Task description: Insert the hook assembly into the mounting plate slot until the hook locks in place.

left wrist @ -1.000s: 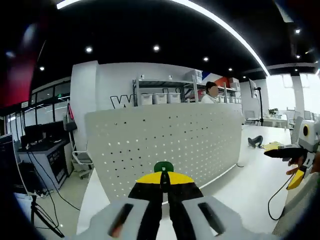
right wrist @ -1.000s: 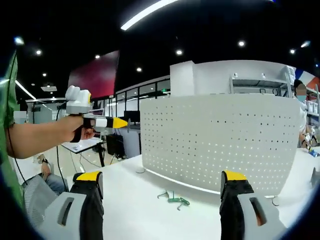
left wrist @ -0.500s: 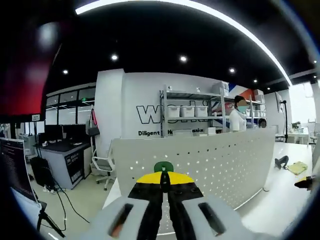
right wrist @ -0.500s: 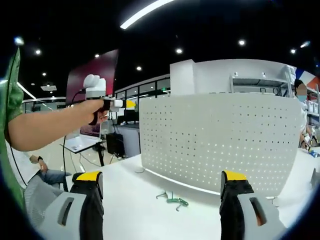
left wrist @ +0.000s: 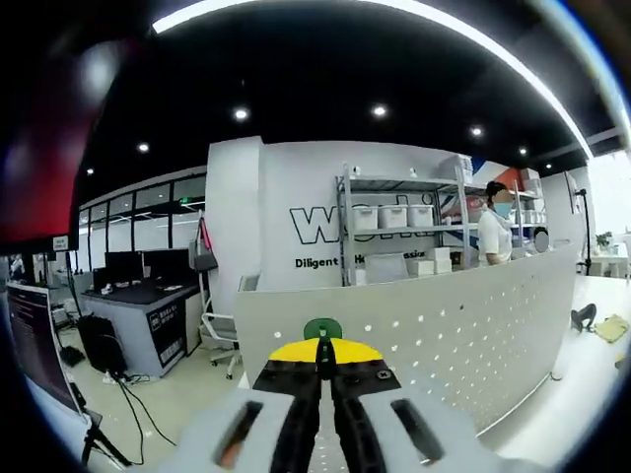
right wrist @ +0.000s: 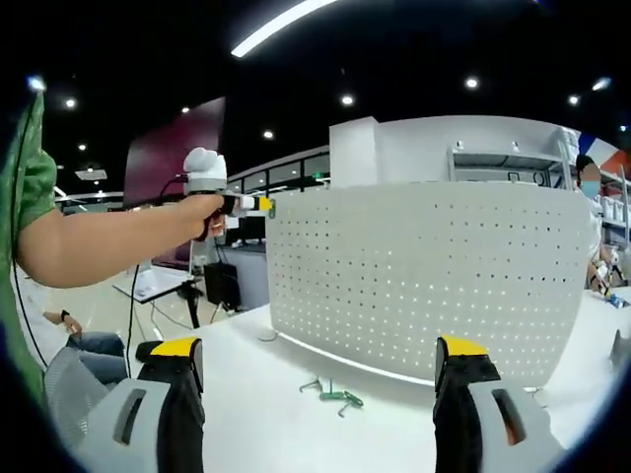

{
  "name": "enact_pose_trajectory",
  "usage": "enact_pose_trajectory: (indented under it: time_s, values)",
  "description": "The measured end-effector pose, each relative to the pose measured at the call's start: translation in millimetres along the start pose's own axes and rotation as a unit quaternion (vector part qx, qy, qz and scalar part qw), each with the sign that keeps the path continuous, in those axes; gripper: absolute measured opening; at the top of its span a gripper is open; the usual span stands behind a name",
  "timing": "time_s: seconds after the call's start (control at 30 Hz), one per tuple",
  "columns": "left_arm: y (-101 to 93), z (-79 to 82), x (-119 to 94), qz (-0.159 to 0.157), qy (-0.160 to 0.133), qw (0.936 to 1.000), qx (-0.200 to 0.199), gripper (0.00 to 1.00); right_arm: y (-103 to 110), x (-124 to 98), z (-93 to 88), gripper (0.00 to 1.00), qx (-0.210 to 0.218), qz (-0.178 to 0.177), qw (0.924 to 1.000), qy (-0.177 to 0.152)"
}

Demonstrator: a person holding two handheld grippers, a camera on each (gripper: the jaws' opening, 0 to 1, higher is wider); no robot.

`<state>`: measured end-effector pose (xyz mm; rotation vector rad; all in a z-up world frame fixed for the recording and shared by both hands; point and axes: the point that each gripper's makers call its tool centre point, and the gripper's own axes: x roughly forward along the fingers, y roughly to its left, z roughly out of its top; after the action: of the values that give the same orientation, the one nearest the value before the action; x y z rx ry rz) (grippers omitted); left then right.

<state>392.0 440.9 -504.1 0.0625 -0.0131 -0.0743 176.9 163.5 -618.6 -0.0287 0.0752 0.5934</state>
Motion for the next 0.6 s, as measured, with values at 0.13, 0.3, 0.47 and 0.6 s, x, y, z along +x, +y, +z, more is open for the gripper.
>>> enact_pose_trajectory:
  time_s: [0.13, 0.3, 0.47, 0.6]
  values:
    - [3.7, -1.5, 5.5, 0.006, 0.000, 0.9997, 0.023, 0.02, -3.3, 0.3, -2.1, 1.00, 0.001, -0.003, 1.0000, 0.003]
    - [5.9, -2.9, 12.2, 0.005, -0.003, 0.9999, 0.016, 0.02, -6.2, 2.1, -2.6, 1.00, 0.001, -0.005, 1.0000, 0.007]
    - [7.4, -2.6, 15.0, 0.008, -0.012, 0.9997, 0.018, 0.02, -8.0, 3.3, -0.9, 1.00, -0.001, -0.006, 1.0000, 0.007]
    - [9.0, -3.5, 17.2, 0.009, -0.016, 0.9997, 0.015, 0.02, -9.5, 3.9, -1.6, 1.00, -0.001, -0.008, 0.9999, 0.010]
